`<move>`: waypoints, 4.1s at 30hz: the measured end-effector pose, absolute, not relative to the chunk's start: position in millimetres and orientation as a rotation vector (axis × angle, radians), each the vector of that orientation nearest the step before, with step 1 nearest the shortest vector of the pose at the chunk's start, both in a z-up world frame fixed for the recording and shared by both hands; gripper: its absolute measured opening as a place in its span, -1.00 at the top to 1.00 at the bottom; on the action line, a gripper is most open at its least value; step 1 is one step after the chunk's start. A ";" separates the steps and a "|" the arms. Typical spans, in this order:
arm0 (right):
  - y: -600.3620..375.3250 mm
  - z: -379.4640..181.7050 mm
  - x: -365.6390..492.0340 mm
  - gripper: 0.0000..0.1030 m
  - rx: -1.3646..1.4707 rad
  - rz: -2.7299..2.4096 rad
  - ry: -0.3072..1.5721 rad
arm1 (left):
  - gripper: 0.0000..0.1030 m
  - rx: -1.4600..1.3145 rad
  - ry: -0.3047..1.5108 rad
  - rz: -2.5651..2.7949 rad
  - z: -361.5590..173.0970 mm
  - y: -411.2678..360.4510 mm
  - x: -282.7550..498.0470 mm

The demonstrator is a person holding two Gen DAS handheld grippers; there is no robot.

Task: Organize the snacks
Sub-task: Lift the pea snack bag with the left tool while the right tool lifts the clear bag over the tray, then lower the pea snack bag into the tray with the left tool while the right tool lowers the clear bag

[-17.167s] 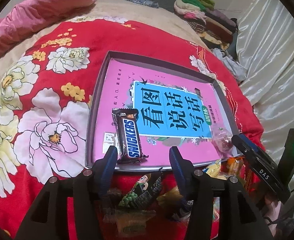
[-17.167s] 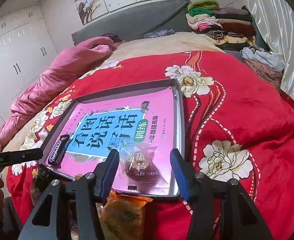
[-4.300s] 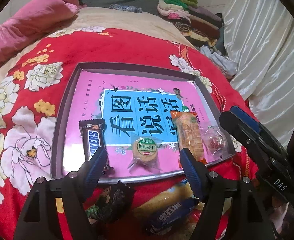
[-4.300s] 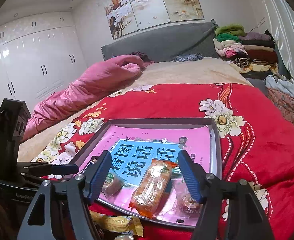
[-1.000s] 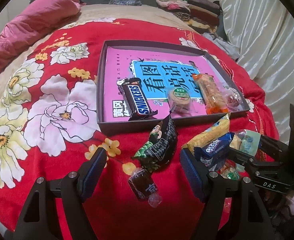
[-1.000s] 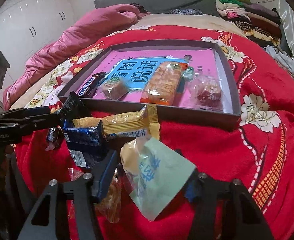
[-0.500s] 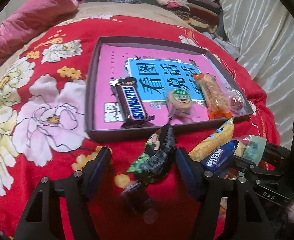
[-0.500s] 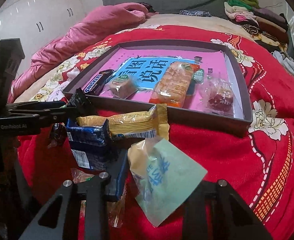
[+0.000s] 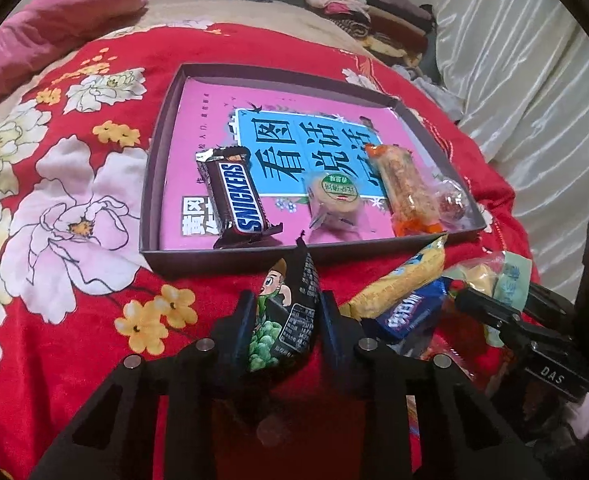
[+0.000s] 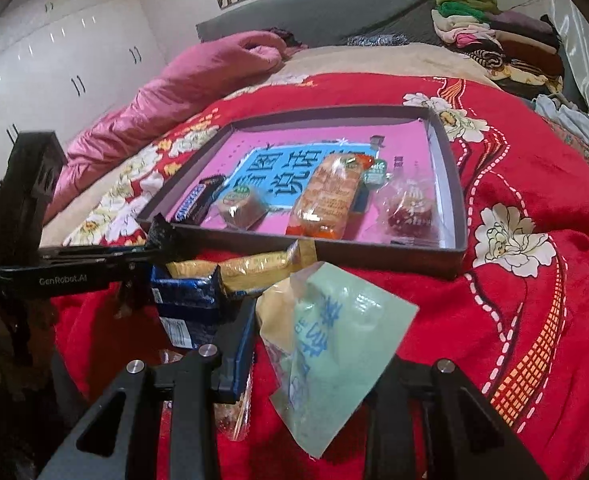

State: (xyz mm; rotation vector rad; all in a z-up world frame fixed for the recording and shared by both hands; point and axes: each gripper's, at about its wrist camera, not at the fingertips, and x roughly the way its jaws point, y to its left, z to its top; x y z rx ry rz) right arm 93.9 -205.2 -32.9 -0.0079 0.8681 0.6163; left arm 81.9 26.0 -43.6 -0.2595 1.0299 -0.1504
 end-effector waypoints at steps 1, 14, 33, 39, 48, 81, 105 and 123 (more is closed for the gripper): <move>-205.7 -31.9 93.7 0.35 -0.007 0.615 0.863 | 0.42 -0.258 1.026 -0.149 -41.8 26.2 79.9; -221.2 -15.2 93.5 0.35 0.062 0.608 0.780 | 0.44 -0.312 0.962 -0.134 -11.7 41.2 66.9; -240.4 5.6 93.5 0.35 0.138 0.596 0.662 | 0.44 -0.345 0.893 -0.118 18.2 48.2 65.7; -246.5 8.5 95.8 0.35 0.161 0.588 0.646 | 0.44 -0.346 0.877 -0.112 24.1 48.9 66.3; -240.6 13.2 95.1 0.35 0.153 0.620 0.618 | 0.44 -0.349 0.866 -0.112 28.8 45.4 67.9; -236.5 12.6 127.2 0.35 0.129 0.591 0.590 | 0.44 -0.320 0.874 -0.081 20.0 29.5 105.4; -224.1 5.7 153.0 0.35 0.085 0.590 0.603 | 0.44 -0.300 0.901 -0.062 3.2 23.4 125.8; -216.3 -5.4 173.4 0.35 0.049 0.549 0.632 | 0.44 -0.285 0.924 -0.045 -14.1 23.1 139.1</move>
